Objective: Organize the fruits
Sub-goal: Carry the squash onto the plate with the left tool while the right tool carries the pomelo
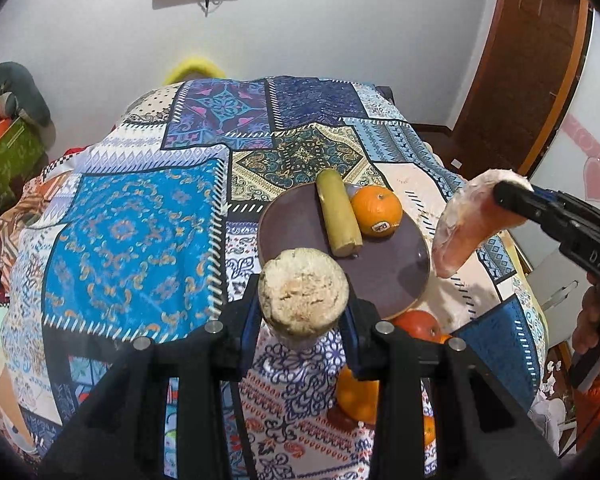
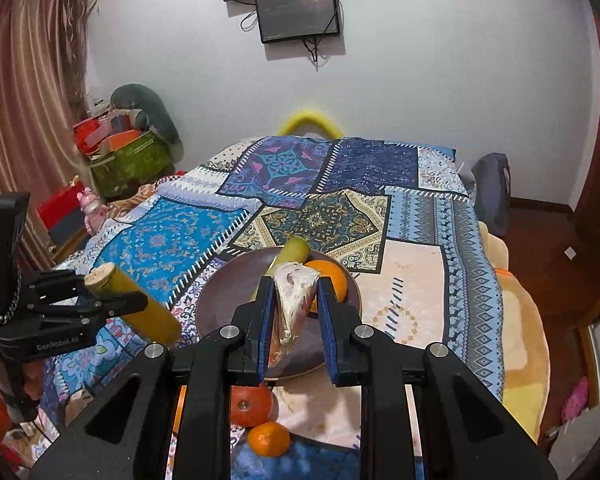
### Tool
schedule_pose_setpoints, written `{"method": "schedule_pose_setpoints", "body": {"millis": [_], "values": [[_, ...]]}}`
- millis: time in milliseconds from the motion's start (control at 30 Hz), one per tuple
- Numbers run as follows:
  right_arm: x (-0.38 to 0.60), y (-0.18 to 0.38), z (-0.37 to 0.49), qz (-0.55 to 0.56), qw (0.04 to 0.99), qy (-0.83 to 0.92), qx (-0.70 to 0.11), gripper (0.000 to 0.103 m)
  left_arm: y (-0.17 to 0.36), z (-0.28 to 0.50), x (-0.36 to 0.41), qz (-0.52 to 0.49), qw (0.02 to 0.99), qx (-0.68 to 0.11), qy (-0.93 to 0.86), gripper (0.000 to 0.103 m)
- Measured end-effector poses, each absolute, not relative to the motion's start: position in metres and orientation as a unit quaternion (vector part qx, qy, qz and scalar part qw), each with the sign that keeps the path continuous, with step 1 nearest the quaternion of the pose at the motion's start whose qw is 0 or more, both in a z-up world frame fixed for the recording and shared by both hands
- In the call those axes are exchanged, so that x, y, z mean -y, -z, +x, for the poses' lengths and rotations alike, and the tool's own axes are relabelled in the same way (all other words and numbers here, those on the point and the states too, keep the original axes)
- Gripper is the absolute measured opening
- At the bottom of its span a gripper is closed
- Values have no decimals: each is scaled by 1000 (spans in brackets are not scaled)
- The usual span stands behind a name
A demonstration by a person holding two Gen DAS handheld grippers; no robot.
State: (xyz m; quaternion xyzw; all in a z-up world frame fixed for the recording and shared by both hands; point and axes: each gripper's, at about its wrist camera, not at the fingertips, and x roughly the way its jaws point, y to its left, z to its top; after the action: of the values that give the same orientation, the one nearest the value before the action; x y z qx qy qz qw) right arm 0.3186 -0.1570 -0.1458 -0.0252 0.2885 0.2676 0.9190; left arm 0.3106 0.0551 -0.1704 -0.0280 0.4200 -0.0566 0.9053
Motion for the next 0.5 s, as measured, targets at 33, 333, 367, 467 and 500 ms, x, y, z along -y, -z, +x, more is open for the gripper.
{"method": "schedule_pose_setpoints", "body": {"millis": [33, 333, 367, 467, 500], "values": [[157, 147, 320, -25, 919, -268, -289, 20, 172, 314, -54, -27, 905, -421, 57, 35], [147, 166, 342, -31, 908, -280, -312, 20, 184, 345, -48, -28, 899, -432, 66, 35], [145, 169, 345, -31, 906, -282, -315, 20, 185, 348, -47, -31, 898, -433, 69, 35], [138, 174, 351, -36, 902, -286, -321, 20, 186, 358, -44, -26, 899, -431, 71, 35], [135, 176, 352, -40, 902, -287, -321, 20, 187, 361, -42, -22, 899, -431, 72, 35]]}}
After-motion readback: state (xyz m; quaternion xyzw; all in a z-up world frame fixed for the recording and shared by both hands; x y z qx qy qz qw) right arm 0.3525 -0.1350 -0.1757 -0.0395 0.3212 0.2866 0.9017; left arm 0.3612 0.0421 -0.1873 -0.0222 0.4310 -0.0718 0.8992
